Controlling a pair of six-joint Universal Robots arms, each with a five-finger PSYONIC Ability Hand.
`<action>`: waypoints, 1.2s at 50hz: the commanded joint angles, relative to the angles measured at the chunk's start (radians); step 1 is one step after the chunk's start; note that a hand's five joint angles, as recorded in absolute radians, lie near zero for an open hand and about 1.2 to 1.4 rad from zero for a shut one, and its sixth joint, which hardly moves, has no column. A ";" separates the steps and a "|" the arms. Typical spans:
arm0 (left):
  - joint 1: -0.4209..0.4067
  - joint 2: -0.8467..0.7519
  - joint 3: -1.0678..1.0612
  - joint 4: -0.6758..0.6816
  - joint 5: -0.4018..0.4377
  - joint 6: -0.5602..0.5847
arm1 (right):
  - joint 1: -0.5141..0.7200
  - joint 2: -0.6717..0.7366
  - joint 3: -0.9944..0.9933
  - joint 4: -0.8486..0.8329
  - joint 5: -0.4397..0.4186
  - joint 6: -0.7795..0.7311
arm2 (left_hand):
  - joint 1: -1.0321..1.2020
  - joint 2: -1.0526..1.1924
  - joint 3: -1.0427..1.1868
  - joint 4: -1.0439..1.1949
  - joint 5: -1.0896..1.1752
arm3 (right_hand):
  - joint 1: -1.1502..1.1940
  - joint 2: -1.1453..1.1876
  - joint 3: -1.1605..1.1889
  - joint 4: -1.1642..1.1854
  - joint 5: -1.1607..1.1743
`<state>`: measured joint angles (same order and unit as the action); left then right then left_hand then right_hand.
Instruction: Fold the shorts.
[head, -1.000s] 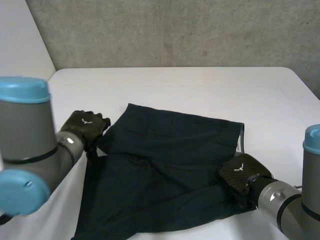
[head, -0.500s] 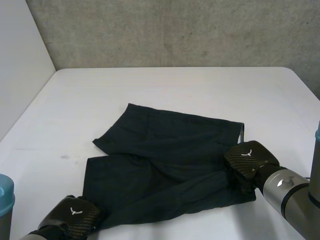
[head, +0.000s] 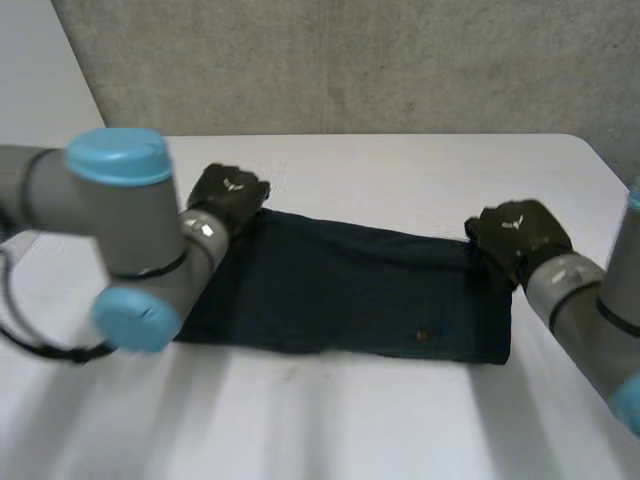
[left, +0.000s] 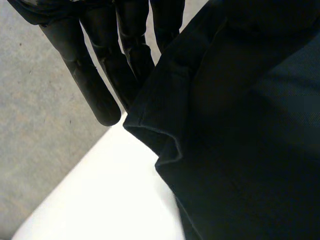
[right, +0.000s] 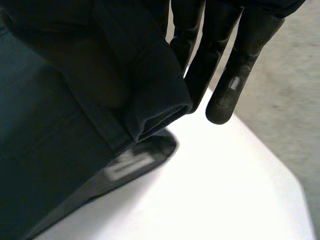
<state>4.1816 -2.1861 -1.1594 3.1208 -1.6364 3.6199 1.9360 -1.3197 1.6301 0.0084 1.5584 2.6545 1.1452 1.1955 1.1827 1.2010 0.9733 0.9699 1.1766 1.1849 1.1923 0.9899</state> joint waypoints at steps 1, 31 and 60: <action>0.002 -0.348 0.430 -0.005 0.006 0.045 | 0.000 0.256 -0.222 -0.061 0.117 -0.051 | 0.251 0.201 0.214 0.195 0.248 | 0.426 0.220 0.211 0.204 0.232; -0.028 -0.138 0.144 0.104 -0.016 0.103 | -0.066 0.096 -0.087 -0.159 0.055 0.145 | -0.971 -1.021 -1.008 -1.026 -0.973 | -0.795 -1.002 -1.010 -1.018 -0.990; 0.068 0.169 -0.411 0.114 0.063 -0.227 | -0.149 0.177 0.231 -0.373 -0.026 0.144 | -0.971 -1.021 -1.008 -1.026 -0.973 | 0.426 0.220 0.211 0.204 0.232</action>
<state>4.2495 -2.0294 -1.5586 3.2349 -1.5723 3.3886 1.8214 -1.1548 1.8750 -0.3450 1.4942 2.8626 0.1892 0.2037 0.2133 0.2052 0.0467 0.8289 1.0212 1.0106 1.0117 0.7798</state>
